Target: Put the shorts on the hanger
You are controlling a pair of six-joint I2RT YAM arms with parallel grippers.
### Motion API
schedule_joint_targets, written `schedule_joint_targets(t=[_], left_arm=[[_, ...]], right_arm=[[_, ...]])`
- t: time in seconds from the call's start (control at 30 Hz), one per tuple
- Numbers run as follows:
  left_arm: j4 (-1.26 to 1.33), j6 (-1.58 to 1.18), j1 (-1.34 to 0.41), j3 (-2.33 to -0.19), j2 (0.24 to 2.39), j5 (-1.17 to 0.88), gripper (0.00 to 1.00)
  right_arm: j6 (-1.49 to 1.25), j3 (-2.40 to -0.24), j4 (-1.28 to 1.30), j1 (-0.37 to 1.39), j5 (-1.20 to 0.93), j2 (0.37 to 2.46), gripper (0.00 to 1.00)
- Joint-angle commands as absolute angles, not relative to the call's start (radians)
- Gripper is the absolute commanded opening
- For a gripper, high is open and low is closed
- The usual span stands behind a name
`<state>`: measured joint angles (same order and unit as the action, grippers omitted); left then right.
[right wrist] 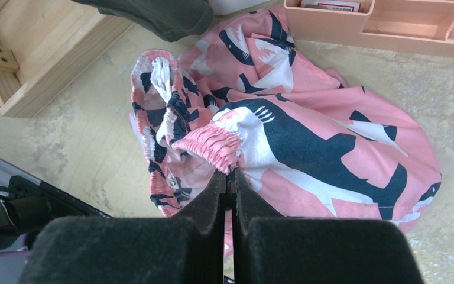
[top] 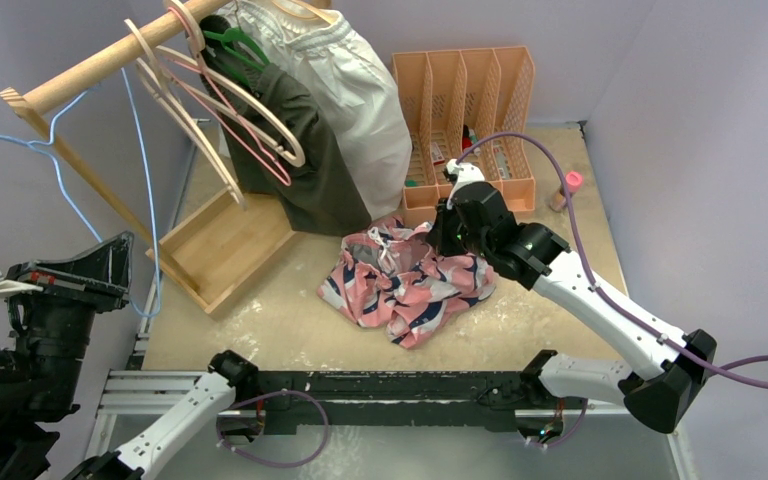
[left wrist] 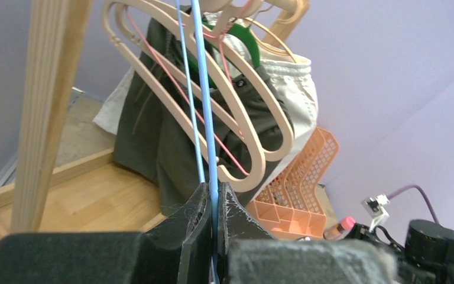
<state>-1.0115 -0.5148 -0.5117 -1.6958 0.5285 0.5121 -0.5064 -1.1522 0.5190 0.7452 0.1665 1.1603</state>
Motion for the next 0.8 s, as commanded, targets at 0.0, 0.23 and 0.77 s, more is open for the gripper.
schedule_joint_targets(t=[0.0,0.23,0.77], left_arm=[[-0.868,-0.454,-0.508,-1.689,0.506,0.407,0.00],[-0.788,-0.427,-0.508,-1.679,0.458,0.313,0.00],[-0.836,-0.414,-0.508,-1.637,0.389,0.198,0.00]], right_arm=[[-0.510,-1.206,0.519,0.749,0.172,1.156,0.00],[-0.505,-1.200,0.522,0.749,0.178,1.147,0.00],[-0.483,-1.185,0.510,0.748,0.180,1.135,0.00]])
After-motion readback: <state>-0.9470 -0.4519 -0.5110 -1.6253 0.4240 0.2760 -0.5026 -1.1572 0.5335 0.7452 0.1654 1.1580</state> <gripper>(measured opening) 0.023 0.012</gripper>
